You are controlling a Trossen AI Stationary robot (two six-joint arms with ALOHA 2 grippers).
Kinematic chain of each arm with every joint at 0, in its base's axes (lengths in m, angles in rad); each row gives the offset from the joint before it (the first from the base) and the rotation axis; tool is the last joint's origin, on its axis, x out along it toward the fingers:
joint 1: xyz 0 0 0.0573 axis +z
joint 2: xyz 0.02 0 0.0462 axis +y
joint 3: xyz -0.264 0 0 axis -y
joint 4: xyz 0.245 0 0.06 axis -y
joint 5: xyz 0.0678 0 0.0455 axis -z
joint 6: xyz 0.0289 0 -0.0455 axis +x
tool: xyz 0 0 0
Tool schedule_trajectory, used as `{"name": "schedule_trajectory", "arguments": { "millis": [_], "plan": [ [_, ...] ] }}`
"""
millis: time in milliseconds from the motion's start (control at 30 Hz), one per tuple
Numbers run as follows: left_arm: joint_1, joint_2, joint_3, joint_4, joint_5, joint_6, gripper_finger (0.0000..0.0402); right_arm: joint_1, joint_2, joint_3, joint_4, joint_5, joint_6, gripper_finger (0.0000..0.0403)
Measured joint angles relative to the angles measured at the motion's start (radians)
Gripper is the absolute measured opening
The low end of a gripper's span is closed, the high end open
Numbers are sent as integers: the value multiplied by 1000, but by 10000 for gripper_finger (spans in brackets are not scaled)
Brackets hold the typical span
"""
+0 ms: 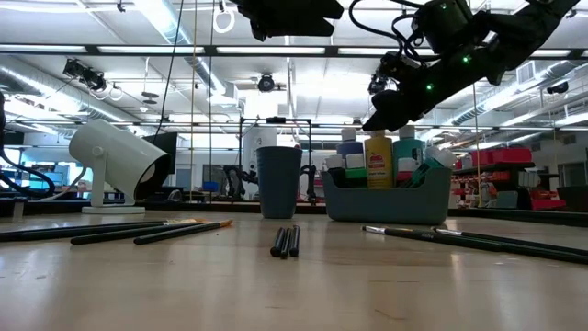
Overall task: Pick & Place Paint Supplies
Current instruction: Adjust the paint bottles in the blue bin
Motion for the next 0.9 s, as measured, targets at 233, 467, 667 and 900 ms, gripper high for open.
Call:
{"name": "schedule_trajectory", "arguments": {
  "millis": [233, 467, 667, 900],
  "plan": [
    [0, 0, 0, 0, 0, 0, 229, 1, 0, 0, 24, 9, -27, 186],
    [0, 0, 0, 0, -111, 0, 229, 56, -16, 0, 198, 55, -150, 186],
    [0, -39, 0, -1, -219, -30, 229, 173, -94, 0, 140, -53, -146, 183],
    [0, -78, 1, -5, -216, 19, 229, 310, -194, 0, -164, -203, 15, 184]
  ]
}}
